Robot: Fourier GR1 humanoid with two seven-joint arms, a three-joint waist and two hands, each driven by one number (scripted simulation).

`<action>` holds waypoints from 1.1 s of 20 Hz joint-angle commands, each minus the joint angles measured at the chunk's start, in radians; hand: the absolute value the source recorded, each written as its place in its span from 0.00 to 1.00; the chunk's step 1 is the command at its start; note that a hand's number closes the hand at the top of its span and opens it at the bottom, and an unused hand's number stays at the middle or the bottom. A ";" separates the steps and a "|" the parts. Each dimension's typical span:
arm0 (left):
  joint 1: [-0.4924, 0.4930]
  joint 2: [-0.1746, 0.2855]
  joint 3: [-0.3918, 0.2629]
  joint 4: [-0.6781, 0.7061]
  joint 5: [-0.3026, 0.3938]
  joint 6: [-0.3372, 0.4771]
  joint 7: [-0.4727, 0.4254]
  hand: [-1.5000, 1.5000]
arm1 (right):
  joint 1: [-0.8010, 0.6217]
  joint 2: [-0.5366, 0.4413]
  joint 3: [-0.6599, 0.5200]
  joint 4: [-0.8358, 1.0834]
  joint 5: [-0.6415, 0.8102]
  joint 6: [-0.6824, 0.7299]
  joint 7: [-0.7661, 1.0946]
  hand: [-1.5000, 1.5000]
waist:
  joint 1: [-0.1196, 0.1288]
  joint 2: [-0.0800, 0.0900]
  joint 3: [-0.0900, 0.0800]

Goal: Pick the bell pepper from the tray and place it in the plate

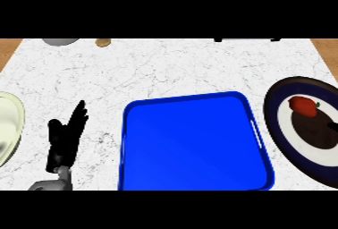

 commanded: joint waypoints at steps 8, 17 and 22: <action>0.025 -0.016 -0.018 -0.063 -0.001 -0.017 0.034 0.50 | 0.131 0.045 -0.018 -0.023 -0.127 0.042 -0.199 0.00 | 0.016 0.003 0.000; -0.036 -0.049 -0.011 0.057 -0.046 0.027 -0.028 0.50 | 0.124 0.044 0.016 0.049 -0.065 -0.061 -0.203 0.00 | 0.013 0.004 -0.001; 0.029 -0.019 0.000 -0.061 -0.008 -0.025 0.026 0.50 | 0.101 -0.039 0.001 0.137 -0.052 -0.057 -0.217 0.00 | 0.016 0.003 0.000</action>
